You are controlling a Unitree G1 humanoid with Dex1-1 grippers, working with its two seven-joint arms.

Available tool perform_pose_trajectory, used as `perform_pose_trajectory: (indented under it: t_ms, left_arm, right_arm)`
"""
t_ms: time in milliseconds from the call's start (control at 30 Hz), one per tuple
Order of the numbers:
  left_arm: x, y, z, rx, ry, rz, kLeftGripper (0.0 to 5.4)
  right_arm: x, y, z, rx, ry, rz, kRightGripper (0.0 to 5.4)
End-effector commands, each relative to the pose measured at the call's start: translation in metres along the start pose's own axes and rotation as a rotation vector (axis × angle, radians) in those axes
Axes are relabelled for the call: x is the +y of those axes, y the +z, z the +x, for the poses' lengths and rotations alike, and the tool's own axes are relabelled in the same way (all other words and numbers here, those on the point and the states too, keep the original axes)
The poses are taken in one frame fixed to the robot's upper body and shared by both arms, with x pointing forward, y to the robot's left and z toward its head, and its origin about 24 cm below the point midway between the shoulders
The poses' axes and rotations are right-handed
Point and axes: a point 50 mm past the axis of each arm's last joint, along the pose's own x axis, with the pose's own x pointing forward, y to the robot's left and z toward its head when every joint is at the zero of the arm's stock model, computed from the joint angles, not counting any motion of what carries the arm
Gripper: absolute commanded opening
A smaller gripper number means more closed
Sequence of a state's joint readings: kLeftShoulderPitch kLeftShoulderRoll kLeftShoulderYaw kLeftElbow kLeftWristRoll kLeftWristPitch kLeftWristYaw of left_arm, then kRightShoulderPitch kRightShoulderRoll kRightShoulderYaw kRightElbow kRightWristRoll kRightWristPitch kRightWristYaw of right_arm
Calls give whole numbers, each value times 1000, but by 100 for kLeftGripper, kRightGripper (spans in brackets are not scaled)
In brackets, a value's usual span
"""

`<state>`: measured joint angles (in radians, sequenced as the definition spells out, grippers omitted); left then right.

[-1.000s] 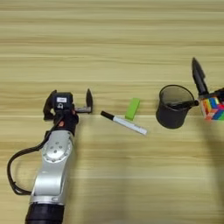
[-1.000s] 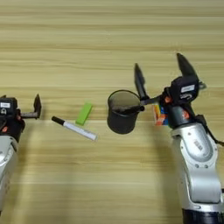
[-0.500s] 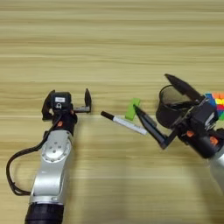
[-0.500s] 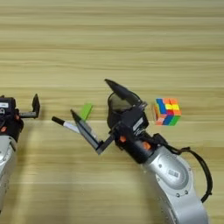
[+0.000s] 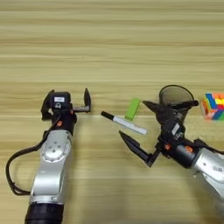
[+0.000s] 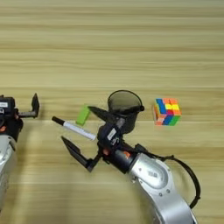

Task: Move the objects on the table

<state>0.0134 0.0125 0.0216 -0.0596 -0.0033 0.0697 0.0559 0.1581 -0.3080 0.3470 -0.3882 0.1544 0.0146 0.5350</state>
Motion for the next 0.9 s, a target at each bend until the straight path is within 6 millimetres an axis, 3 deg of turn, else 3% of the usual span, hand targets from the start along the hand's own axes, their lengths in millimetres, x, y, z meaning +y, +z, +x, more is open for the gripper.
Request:
perform_pose_trajectory:
  t_ms: [33, 467, 900]
  left_arm:
    - [-2, 2, 2, -5, -2, 5, 540]
    - [-5, 3, 2, -4, -4, 3, 540]
    - [-6, 3, 2, -6, -7, 3, 540]
  right_arm:
    - [-3, -8, 5, 50, 14, 11, 540]
    - [-18, -41, 8, 179, -39, 82, 540]
    - [-27, -56, 7, 250, -85, 141, 540]
